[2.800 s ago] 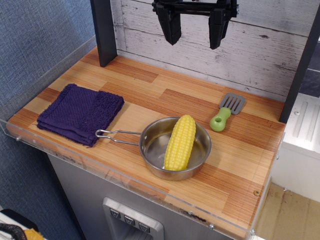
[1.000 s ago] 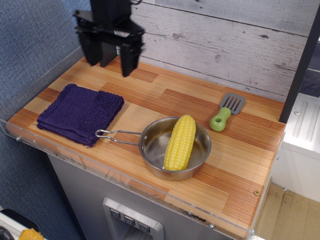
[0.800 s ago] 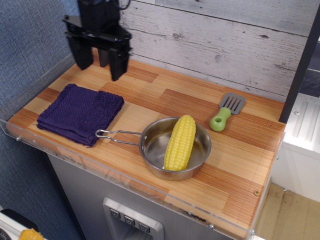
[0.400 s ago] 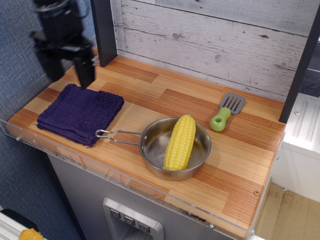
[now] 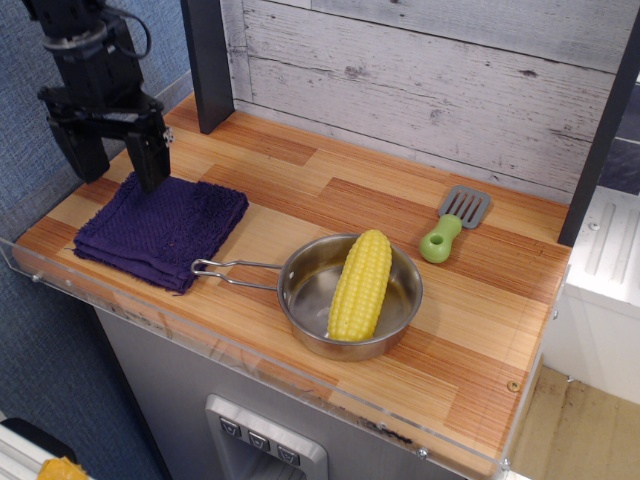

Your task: Move the purple towel slightly towards the back of the table

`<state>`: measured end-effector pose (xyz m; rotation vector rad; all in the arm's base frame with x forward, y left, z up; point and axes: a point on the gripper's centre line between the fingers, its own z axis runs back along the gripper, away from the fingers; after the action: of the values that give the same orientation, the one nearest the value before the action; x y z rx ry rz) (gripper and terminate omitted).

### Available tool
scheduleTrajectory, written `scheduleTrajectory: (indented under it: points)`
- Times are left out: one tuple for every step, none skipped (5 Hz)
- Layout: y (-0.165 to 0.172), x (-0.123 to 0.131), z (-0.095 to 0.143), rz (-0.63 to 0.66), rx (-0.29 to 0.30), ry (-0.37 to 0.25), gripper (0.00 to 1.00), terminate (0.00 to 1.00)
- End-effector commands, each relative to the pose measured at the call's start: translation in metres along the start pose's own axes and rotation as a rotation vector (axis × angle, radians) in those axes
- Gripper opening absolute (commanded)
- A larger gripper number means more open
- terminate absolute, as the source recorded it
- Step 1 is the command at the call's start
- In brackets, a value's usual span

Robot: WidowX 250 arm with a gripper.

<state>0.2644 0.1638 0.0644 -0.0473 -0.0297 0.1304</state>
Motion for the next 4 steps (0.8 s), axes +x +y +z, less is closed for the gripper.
scheduleTrajectory:
  points:
    - [-0.016, 0.003, -0.008, -0.024, 0.091, -0.028, 1.00, 0.00]
    - [-0.030, 0.001, -0.014, -0.035, 0.126, -0.037, 1.00, 0.00]
    - [-0.040, 0.000, -0.022, -0.034, 0.149, -0.039, 1.00, 0.00]
    - [-0.043, 0.000, -0.033, -0.022, 0.136, -0.039, 1.00, 0.00]
